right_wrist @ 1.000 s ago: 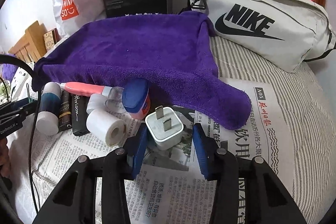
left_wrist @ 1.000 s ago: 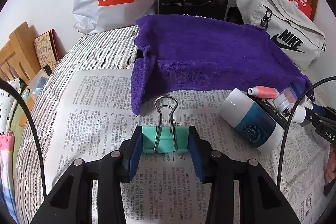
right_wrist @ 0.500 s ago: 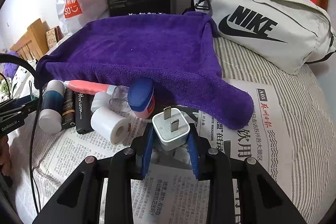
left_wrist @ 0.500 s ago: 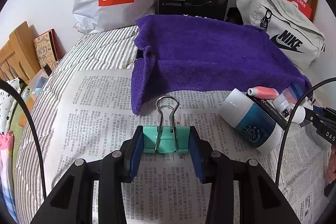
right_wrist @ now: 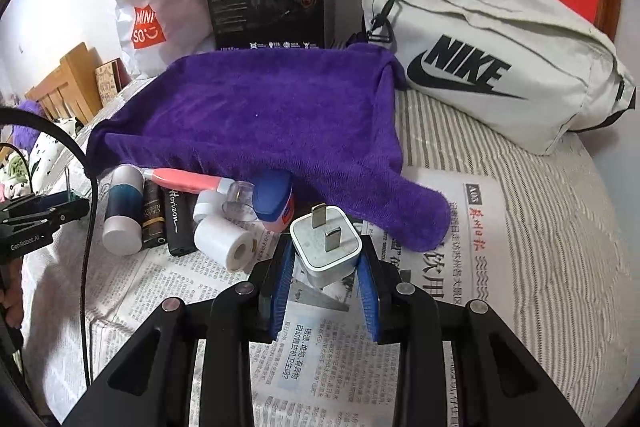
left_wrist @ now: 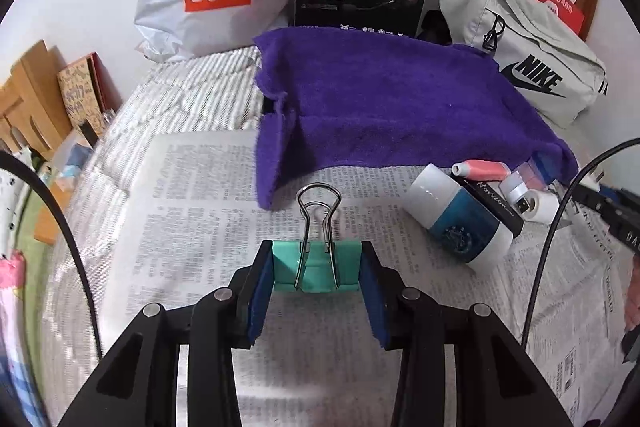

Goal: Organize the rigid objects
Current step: 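Carry the clip onto the purple towel and release it while the right gripper places the charger there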

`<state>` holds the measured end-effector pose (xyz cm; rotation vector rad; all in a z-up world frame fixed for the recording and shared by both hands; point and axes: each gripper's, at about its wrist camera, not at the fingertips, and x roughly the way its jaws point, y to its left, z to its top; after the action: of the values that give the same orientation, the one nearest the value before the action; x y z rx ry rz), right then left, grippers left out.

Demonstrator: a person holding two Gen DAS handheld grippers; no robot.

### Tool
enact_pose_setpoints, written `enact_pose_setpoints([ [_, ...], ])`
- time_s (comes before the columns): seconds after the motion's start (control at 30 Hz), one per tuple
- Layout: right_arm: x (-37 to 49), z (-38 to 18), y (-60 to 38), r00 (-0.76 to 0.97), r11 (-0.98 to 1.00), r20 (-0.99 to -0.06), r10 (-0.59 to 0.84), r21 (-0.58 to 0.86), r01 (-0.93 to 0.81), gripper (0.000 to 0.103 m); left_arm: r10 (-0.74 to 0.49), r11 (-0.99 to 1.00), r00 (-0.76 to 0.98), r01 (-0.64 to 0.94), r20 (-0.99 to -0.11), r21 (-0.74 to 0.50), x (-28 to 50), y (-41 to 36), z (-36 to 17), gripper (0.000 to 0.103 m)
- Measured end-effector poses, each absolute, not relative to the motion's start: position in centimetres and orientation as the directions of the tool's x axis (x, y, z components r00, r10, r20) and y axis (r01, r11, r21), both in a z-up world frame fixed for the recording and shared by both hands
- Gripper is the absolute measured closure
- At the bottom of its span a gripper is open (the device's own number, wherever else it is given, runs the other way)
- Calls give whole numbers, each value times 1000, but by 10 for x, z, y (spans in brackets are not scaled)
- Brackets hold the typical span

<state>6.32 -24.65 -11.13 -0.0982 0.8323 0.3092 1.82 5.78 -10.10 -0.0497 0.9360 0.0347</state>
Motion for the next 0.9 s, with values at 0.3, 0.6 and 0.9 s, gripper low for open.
enact_pose_setpoints([
  [0.3, 68, -93, -244, 635, 943, -726, 265, 57, -328, 72, -53, 996, 625, -19, -779, -84, 20, 67, -71, 64],
  [0.6, 84, -76, -237, 653, 937, -703, 280, 54, -344, 72, -100, 994, 639, 24, -762, -110, 32, 64, -49, 64],
  [0.9, 108, -74, -232, 643, 937, -707, 293, 79, -340, 72, -114, 993, 642, 41, -758, -114, 59, 61, -31, 64],
])
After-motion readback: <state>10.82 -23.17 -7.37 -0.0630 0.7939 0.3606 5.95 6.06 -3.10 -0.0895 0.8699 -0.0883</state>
